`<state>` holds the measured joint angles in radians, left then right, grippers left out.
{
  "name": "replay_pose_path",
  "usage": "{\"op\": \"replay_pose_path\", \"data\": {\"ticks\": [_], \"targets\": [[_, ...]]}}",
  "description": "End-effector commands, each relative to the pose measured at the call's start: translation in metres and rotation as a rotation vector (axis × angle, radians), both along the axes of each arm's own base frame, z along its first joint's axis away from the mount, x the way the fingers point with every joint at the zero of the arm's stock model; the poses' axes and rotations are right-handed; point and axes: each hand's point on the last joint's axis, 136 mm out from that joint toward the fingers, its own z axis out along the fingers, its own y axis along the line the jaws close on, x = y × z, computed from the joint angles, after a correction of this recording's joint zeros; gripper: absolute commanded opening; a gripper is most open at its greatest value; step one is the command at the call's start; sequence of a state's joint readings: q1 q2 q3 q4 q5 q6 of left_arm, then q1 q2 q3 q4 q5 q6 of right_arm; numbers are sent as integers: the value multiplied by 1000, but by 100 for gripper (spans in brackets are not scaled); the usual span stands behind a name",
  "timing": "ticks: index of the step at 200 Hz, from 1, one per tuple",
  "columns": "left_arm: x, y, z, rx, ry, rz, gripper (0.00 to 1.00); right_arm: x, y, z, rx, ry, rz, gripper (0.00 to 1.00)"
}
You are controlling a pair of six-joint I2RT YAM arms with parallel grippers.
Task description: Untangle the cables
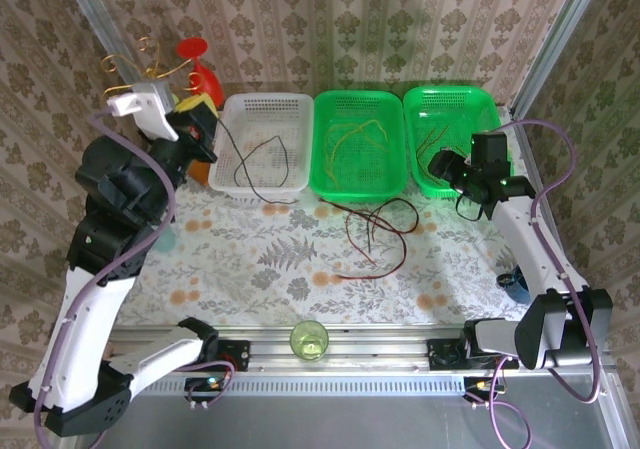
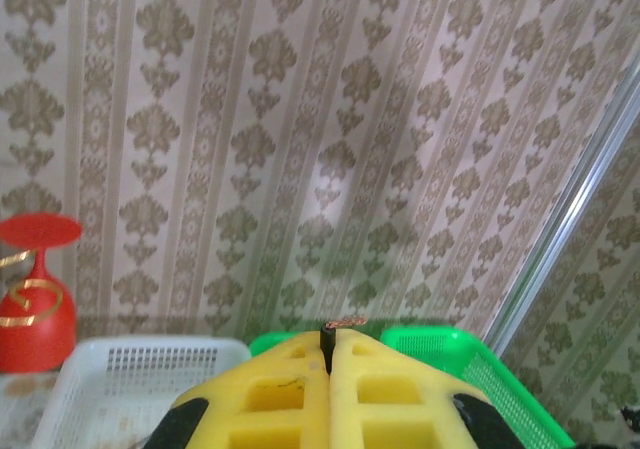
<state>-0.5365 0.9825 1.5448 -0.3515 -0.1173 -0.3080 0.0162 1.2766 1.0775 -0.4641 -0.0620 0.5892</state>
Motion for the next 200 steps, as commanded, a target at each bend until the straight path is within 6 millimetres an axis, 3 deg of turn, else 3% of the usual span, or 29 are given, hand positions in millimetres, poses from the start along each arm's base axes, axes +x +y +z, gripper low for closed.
{"op": "replay_pose_path", "data": {"ticks": [1,68,107,170,200], "targets": [[2,-8,33,14,-121,-15,0,0,9,13,50,-50,14,78],[25,-17,101,75,-332,27,0,-7,15,3,101,-48,14,78],[36,-12,137,115,-439,77,0,-7,14,2,103,-51,3,78],[64,-10,162,135,-548,135,0,-7,9,1,97,-39,-19,78],[67,-27,161,195,-603,87,0,-9,6,3,81,-35,-27,78]]}}
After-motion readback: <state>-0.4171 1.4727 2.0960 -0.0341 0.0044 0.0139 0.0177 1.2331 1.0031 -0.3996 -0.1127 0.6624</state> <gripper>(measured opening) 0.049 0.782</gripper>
